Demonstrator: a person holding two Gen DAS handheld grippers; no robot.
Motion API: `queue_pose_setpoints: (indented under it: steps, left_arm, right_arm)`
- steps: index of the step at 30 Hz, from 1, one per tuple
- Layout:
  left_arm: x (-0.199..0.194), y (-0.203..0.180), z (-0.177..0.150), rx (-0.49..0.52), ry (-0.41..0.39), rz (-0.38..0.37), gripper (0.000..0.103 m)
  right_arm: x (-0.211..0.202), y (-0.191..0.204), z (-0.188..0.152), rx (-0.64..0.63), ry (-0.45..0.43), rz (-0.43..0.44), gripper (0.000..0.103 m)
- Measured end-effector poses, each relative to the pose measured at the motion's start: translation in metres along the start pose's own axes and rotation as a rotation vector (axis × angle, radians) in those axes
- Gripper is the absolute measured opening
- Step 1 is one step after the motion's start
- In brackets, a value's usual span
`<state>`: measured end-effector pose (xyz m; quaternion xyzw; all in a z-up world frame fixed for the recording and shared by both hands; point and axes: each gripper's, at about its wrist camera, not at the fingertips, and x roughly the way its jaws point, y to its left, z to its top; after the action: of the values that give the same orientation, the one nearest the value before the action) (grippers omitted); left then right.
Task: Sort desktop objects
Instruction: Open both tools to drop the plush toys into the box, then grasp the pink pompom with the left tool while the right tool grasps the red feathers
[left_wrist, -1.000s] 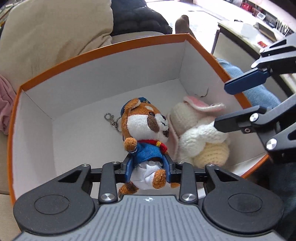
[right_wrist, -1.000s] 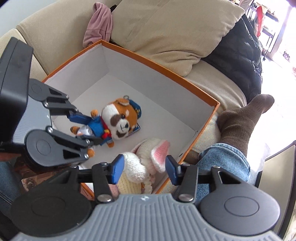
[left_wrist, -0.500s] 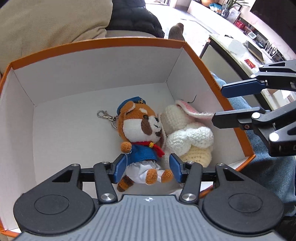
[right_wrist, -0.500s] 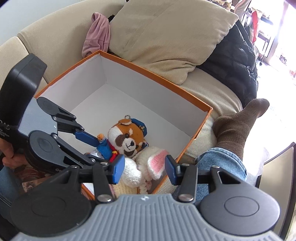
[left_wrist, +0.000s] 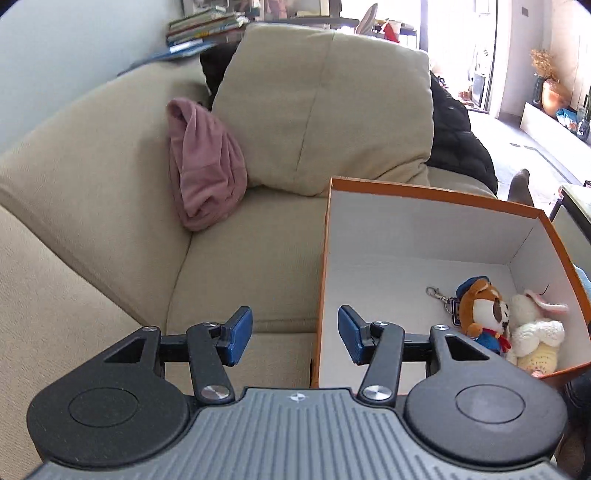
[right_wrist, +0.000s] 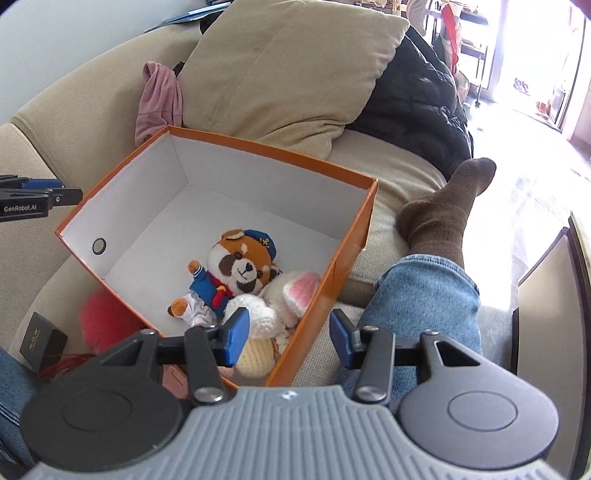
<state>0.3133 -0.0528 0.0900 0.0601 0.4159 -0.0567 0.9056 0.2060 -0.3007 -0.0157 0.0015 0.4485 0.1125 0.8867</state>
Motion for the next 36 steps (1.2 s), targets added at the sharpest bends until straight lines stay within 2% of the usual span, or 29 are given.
queue_pose_setpoints:
  steps: [1,3,4,5,6,7,8,11,15,21,26,28,30,31,36]
  left_arm:
    - [0.005,0.003,-0.001,-0.016,0.027,-0.026,0.060]
    - [0.017,0.004,-0.009,-0.052,0.078,-0.085,0.054]
    - [0.021,0.004,-0.010,-0.062,0.096,-0.091,0.040]
    - [0.024,0.006,-0.014,-0.076,0.113,-0.081,0.033]
    - [0.027,0.009,-0.016,-0.089,0.122,-0.078,0.031]
    - [0.029,0.009,-0.017,-0.103,0.127,-0.089,0.022]
    - [0.029,0.009,-0.018,-0.112,0.133,-0.105,0.016]
    - [0.022,0.002,-0.019,-0.094,0.150,-0.061,0.011]
    - [0.008,0.001,-0.031,-0.100,0.170,-0.038,0.011]
    - [-0.022,0.007,-0.059,-0.165,0.182,-0.054,0.008]
    - [-0.036,0.016,-0.067,-0.237,0.117,-0.090,0.009]
    - [-0.052,0.014,-0.070,-0.229,0.079,-0.074,0.009]
    - [-0.073,0.007,-0.076,-0.208,0.029,-0.038,0.013]
    - [-0.081,0.004,-0.080,-0.197,0.014,-0.035,0.018]
    - [-0.099,-0.017,-0.104,-0.161,0.026,-0.145,0.034]
  right_arm:
    - [0.003,0.001,-0.001,0.008,0.008,0.005,0.049]
    - [0.007,0.002,-0.003,0.021,0.022,-0.004,0.045]
    - [0.011,0.001,-0.005,0.027,0.030,-0.008,0.040]
    - [0.013,0.001,-0.006,0.034,0.038,-0.002,0.034]
    - [0.016,0.000,-0.007,0.045,0.046,0.006,0.031]
    - [0.018,-0.001,-0.009,0.058,0.055,0.017,0.022]
    - [0.020,-0.002,-0.010,0.065,0.054,0.013,0.018]
    - [0.020,-0.002,-0.013,0.059,0.043,0.002,0.015]
    - [0.018,0.002,-0.015,0.031,0.044,-0.015,0.013]
    - [0.015,0.002,-0.019,0.028,0.050,-0.016,0.009]
    - [0.009,0.011,-0.024,0.014,0.010,-0.054,0.011]
    - [-0.001,0.017,-0.031,0.024,-0.024,-0.063,0.017]
    - [-0.017,0.027,-0.041,0.025,-0.080,-0.075,0.024]
    - [-0.024,0.033,-0.046,0.015,-0.109,-0.079,0.025]
    - [-0.044,0.068,-0.070,-0.003,-0.162,0.022,0.026]
